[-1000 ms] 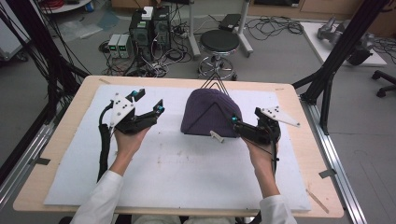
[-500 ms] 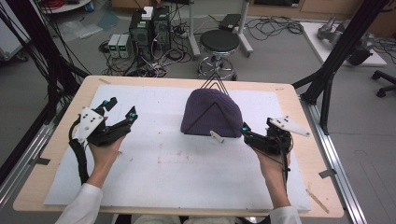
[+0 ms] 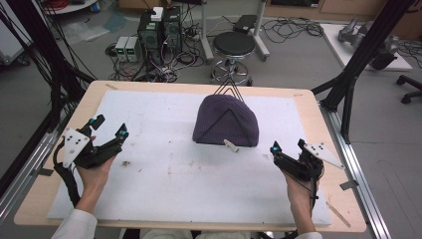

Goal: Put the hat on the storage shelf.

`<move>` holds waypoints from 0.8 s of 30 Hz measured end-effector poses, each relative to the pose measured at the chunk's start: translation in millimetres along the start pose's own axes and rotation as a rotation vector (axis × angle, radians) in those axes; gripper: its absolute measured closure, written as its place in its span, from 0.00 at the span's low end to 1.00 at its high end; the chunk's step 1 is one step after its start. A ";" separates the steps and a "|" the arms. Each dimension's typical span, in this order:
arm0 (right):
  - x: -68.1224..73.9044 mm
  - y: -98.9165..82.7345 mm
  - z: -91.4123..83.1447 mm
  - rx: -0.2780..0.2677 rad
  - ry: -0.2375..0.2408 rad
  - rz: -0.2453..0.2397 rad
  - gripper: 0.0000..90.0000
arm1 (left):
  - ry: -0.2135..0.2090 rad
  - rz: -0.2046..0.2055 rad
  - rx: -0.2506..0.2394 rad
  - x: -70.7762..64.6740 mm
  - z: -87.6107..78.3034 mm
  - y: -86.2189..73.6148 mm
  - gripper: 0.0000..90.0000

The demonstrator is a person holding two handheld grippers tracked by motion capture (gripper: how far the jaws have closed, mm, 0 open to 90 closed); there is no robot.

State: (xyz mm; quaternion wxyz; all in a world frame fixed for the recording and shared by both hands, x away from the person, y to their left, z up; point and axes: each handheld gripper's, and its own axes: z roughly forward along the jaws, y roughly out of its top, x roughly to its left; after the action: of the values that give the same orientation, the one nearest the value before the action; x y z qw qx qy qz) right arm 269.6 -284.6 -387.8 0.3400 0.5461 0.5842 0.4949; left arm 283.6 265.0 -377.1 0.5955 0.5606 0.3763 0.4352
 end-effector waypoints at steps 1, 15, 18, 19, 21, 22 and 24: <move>-1.0 -3.5 0.3 0.001 -0.002 0.003 0.13 | 0.004 -0.006 0.001 1.3 -1.0 -1.3 0.28; -1.0 -37.7 -8.5 -0.114 -0.049 -0.042 0.13 | 0.052 -0.023 0.066 14.1 -23.6 -28.7 0.27; -2.1 -40.3 -9.8 -0.126 -0.059 -0.024 0.13 | 0.054 -0.020 0.067 14.2 -29.5 -34.8 0.26; -2.6 -41.9 -10.0 -0.132 -0.062 -0.021 0.13 | 0.053 -0.019 0.065 14.4 -31.6 -37.1 0.26; -2.7 -45.1 -10.1 -0.140 -0.066 -0.014 0.13 | 0.058 -0.016 0.066 15.5 -36.0 -42.4 0.26; -2.1 -47.4 -10.2 -0.140 -0.067 -0.004 0.13 | 0.065 -0.014 0.070 16.5 -37.5 -44.6 0.27; -1.3 -49.2 -9.8 -0.147 -0.074 -0.011 0.13 | 0.077 -0.015 0.085 19.7 -39.9 -47.1 0.26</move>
State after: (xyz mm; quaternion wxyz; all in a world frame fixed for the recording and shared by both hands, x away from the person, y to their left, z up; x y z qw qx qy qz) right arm 245.8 -283.7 -432.0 0.4035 0.5343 0.5363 0.5139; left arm 257.5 297.4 -426.8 0.5594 0.5655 0.4213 0.4357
